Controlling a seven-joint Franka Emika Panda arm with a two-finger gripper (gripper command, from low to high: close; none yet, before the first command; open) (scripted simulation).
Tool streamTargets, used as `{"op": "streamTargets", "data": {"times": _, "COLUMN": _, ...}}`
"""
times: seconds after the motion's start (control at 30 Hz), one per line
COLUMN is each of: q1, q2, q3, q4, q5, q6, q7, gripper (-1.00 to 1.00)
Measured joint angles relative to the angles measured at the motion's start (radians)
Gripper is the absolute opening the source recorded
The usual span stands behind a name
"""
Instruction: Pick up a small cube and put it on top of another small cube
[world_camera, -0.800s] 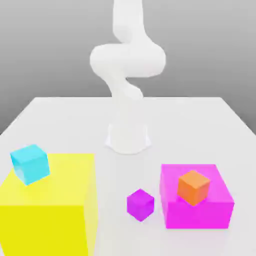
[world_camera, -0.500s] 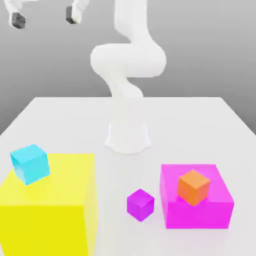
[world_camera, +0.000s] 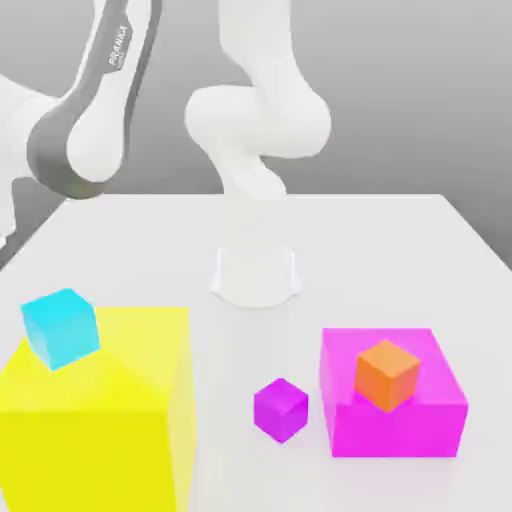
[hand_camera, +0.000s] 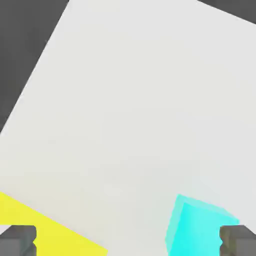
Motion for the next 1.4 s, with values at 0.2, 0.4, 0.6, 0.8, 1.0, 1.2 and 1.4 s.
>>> {"op": "streamTargets", "data": {"times": 0.2, "q1": -0.063, "q2": 0.157, "q3": 0.082, "q4": -0.023, "q5": 0.138, "q6": 0.143, "q7": 0.004, "gripper": 0.0}}
{"op": "streamTargets", "data": {"times": 0.4, "q1": -0.109, "q2": 0.222, "q3": 0.138, "q4": -0.008, "q5": 0.182, "q6": 0.195, "q7": -0.029, "gripper": -1.0}}
{"op": "streamTargets", "data": {"times": 0.6, "q1": -0.065, "q2": 0.141, "q3": 0.08, "q4": -0.027, "q5": 0.116, "q6": 0.134, "q7": 0.022, "gripper": -1.0}}
{"op": "streamTargets", "data": {"times": 0.8, "q1": -0.006, "q2": -0.003, "q3": 0.054, "q4": 0.015, "q5": -0.053, "q6": -0.017, "q7": 0.035, "gripper": -1.0}}
{"op": "streamTargets", "data": {"times": 1.0, "q1": 0.065, "q2": -0.099, "q3": 0.08, "q4": 0.218, "q5": -0.239, "q6": -0.269, "q7": 0.041, "gripper": -1.0}}
{"op": "streamTargets", "data": {"times": 1.2, "q1": 0.139, "q2": -0.222, "q3": 0.132, "q4": 0.355, "q5": -0.287, "q6": -0.531, "q7": 0.124, "gripper": -1.0}}
{"op": "streamTargets", "data": {"times": 1.4, "q1": 0.186, "q2": -0.295, "q3": 0.175, "q4": 0.308, "q5": -0.171, "q6": -0.613, "q7": 0.256, "gripper": -1.0}}
